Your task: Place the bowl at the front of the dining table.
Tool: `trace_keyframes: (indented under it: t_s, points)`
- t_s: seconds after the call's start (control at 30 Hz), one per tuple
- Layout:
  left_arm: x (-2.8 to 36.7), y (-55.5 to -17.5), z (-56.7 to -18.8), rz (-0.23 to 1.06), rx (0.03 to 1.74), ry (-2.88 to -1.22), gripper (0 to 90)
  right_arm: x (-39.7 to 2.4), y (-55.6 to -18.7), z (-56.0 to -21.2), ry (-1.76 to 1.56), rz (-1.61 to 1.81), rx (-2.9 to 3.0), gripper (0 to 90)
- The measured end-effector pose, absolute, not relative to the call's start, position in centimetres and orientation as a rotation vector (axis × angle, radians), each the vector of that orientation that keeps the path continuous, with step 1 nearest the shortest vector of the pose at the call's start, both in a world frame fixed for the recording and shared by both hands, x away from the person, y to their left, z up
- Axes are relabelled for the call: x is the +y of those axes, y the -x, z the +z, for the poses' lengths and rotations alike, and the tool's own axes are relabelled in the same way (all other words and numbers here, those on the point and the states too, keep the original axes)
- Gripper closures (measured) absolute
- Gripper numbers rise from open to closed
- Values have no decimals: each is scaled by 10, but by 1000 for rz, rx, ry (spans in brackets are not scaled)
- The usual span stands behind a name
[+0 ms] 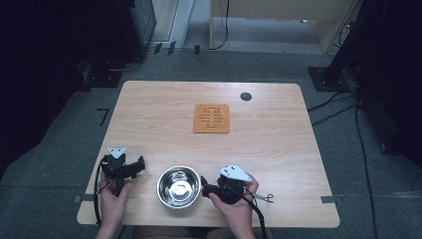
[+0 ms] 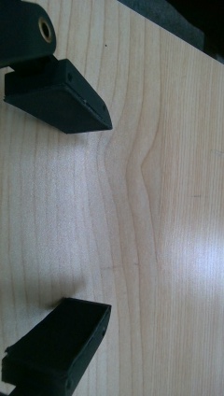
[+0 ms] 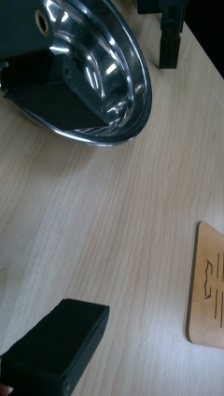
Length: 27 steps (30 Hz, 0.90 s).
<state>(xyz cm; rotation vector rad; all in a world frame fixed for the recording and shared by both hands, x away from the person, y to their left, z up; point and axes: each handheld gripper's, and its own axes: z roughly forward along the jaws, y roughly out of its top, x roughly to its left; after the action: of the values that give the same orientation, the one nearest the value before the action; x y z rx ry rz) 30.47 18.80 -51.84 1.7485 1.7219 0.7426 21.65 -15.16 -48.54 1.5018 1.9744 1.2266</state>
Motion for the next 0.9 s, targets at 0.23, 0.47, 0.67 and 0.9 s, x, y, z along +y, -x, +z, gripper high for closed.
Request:
trace_keyframes:
  t_s: [0.23,0.47,0.67,0.9]
  points:
    - [188,-305,-518,743,1722,-1748,102,-146,-216,-485,-1505,1241,1976,89]
    - [188,-305,-518,743,1722,-1748,102,-139,-215,-487,-1504,1263,2008,91]
    - [188,-305,-518,743,1722,-1748,102,-134,-217,-489,-1500,1267,2030,98]
    - [188,-305,-518,743,1722,-1749,102,-128,-218,-494,-1491,1290,2092,247]
